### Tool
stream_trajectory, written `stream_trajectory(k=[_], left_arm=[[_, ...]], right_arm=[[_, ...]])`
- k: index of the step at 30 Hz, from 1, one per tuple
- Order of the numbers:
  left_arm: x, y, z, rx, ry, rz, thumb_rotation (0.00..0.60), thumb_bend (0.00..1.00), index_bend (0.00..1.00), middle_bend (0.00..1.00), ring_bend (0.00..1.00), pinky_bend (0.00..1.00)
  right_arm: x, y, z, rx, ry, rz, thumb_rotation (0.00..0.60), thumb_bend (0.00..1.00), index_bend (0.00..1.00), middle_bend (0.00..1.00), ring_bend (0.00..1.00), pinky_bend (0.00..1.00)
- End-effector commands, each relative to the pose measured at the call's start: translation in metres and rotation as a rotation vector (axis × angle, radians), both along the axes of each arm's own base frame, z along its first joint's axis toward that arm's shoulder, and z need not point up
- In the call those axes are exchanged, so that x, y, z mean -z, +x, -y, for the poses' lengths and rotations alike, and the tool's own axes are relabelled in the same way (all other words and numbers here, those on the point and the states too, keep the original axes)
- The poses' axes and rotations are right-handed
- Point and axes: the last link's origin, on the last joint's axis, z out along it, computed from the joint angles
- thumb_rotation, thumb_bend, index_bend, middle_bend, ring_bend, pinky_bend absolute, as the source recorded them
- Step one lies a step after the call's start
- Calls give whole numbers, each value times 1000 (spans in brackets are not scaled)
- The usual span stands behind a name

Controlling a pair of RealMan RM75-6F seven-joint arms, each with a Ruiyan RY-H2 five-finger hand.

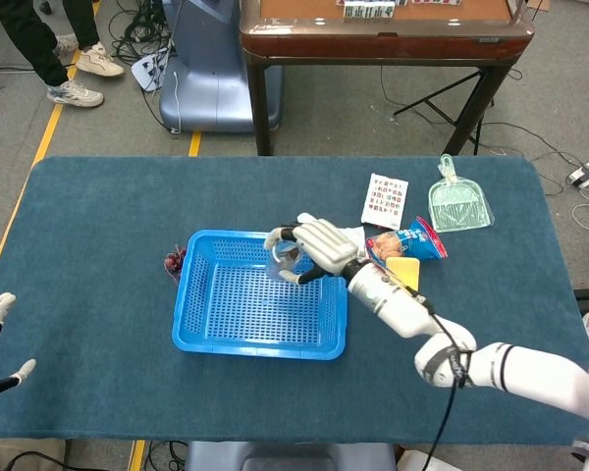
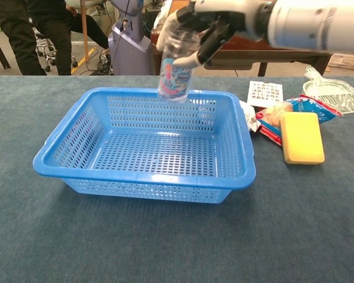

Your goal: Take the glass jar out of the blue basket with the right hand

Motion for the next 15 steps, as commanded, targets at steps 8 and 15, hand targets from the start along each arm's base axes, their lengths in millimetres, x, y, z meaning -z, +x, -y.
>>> stream_trajectory(k=[8, 15], left_arm=[[5, 5, -1, 19, -9, 13, 600, 149, 126, 143, 152, 183], [10, 10, -4, 39, -28, 16, 600, 150, 126, 143, 152, 183]], right_arm=[[-77, -97, -35, 153, -70, -84, 600, 352, 404, 375, 314, 595], [-68, -152, -60, 238, -24, -144, 600, 332, 404, 375, 314, 595]])
